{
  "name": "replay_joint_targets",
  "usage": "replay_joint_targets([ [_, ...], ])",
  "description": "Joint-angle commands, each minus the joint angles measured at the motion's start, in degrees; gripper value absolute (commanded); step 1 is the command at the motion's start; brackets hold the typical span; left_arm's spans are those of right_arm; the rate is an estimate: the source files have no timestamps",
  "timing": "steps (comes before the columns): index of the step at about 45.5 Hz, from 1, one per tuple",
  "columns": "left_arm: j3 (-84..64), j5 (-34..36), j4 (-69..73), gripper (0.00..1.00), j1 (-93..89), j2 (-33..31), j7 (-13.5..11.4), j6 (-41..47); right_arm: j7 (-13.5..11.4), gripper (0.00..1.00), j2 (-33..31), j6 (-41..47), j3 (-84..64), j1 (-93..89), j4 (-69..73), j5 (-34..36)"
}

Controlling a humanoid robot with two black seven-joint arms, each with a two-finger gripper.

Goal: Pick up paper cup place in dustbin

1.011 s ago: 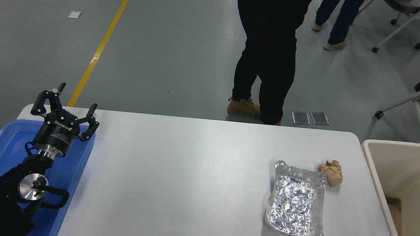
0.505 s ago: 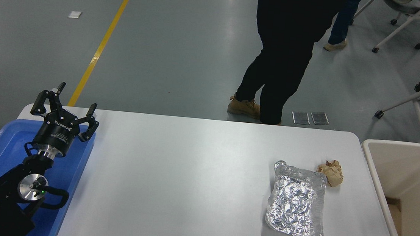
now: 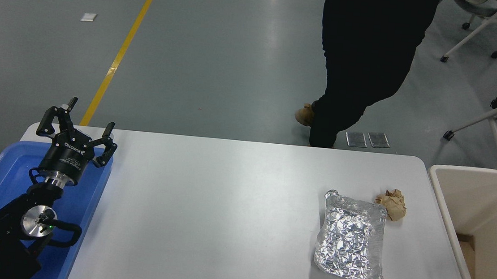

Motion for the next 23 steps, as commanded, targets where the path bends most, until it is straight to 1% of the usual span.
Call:
replay_joint_targets([
  [1, -0.04, 0.08, 0.06, 0.98, 0.0, -0.03, 0.04, 0.03, 0.02, 1.0, -0.43, -1.17, -0.72, 1.22, 0.45, 0.0],
  [5, -0.05, 0.0, 0.06, 0.98, 0.0, -0.03, 0.04, 0.03, 0.02, 1.0, -1.13, -1.0, -1.51, 2.01, 0.45, -0.08],
  [11, -0.05, 0.0, 0.06, 0.98, 0.0, -0.03, -0.05, -0.06, 0.02, 1.0, -3.94, -0.73, -4.67, 3.68, 1.68, -0.09],
  [17, -0.05, 0.0, -0.02, 0.98, 0.0, -0.03, 0.04, -0.06, 0.02, 1.0, -6.92, -0.73, -10.98, 6.84, 6.42, -0.09],
  [23, -0.05, 0.0, -0.02, 0.98, 0.0, -0.03, -0.05, 0.03, 0.11, 1.0, -8.43, -0.38, -16.62, 11.23, 9.41, -0.17],
])
